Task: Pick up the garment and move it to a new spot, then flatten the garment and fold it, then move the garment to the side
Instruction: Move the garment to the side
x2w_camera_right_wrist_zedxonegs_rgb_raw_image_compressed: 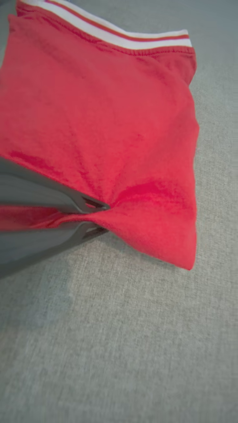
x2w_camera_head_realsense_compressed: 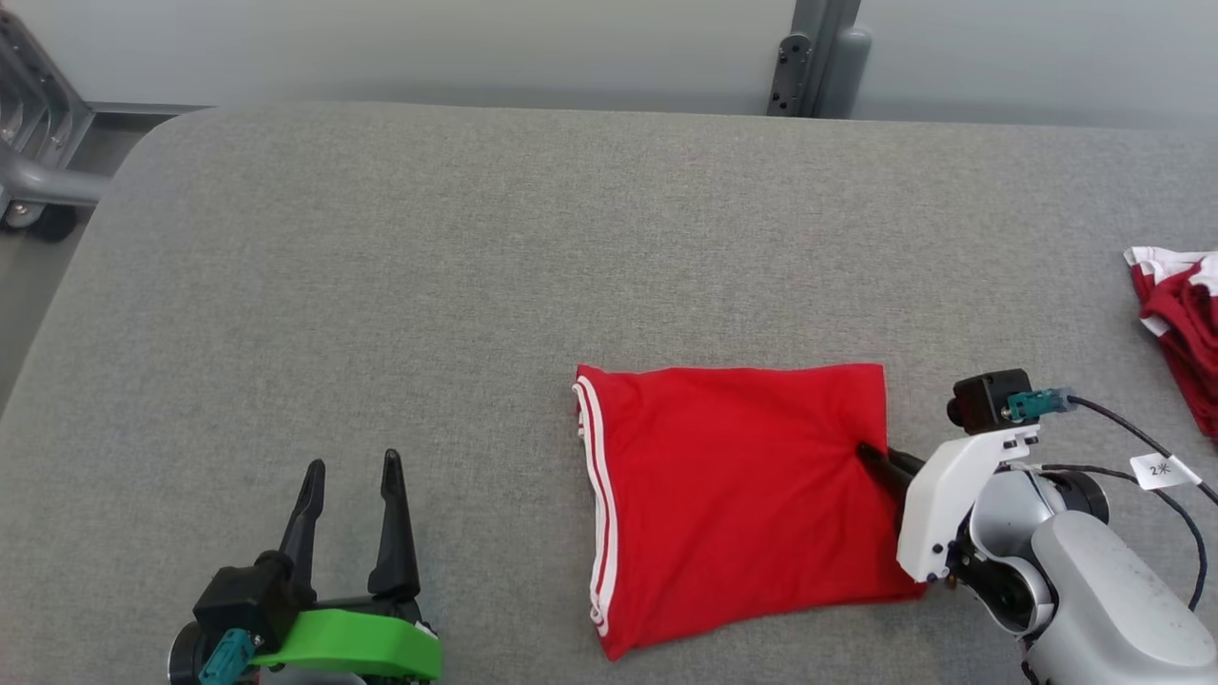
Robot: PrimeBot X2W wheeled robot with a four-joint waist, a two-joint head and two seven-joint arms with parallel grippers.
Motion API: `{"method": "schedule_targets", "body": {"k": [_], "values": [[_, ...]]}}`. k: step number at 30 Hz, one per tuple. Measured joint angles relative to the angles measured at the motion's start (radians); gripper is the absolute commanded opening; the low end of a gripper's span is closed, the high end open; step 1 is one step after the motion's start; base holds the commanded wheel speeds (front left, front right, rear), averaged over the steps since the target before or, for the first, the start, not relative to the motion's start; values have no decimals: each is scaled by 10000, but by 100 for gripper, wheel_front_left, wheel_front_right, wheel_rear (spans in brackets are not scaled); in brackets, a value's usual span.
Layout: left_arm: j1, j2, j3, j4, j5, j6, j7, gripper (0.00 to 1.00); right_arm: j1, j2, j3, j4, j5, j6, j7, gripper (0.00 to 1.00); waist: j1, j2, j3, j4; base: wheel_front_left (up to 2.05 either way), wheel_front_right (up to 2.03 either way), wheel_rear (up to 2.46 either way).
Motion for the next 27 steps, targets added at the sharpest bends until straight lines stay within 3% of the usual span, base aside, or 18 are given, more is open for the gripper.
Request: {"method": "schedule_targets", "body": {"k": [10,17,27], "values": [[-99,-4,-77,-19,194,-104,2,100,-500,-598,-176,123,-4,0,-487,0,0,0,13,-1143,0,0,0],[-244,-10,-244,-6,384,-207,2,100,-699,-963,-529,36,-82,-2,-598,0,0,0,72,-2424,0,0,0],[-604,90,-410,48,629,-326,2,100,-779,-999,-665,-151,-205,-4,-823,0,0,0,312,-4469,0,0,0]]}}
